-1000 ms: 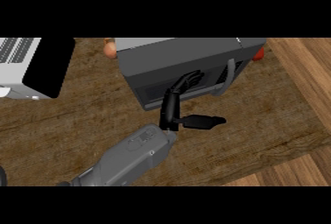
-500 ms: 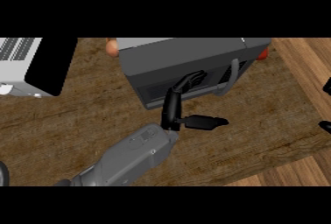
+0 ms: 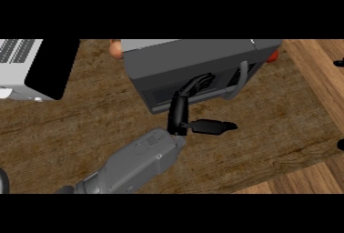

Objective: Pick up the milk, place it into the microwave and close the microwave

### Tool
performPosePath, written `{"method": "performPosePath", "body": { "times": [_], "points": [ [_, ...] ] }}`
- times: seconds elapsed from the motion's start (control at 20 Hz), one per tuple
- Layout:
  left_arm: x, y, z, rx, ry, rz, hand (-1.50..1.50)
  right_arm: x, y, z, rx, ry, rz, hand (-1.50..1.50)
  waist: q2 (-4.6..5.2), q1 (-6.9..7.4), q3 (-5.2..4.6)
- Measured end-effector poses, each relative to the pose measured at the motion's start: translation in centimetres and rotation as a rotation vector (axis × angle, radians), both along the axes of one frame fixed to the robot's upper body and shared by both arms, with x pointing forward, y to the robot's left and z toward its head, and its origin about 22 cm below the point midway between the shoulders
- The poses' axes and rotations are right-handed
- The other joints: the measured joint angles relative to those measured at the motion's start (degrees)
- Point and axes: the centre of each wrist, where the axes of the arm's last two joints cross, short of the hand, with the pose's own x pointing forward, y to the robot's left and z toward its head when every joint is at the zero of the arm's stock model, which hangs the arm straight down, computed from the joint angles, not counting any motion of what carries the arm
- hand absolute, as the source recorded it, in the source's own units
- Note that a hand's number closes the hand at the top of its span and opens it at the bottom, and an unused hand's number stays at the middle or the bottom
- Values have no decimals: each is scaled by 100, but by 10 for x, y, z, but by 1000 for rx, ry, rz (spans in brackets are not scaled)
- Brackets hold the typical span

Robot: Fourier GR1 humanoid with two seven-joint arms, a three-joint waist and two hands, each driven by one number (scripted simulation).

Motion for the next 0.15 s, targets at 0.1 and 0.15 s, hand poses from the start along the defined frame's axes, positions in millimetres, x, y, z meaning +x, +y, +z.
{"method": "performPosePath", "body": {
  "times": [0.1, 0.15],
  "points": [
    [0, 0, 0, -3, -1, 1, -150, 2, -2, 0, 14, 13, 7, -150, -1, -2, 2],
    [0, 0, -1, -4, -2, 2, -150, 3, -4, 1, 18, 18, 8, -150, -2, -6, 2]
  ]
}}
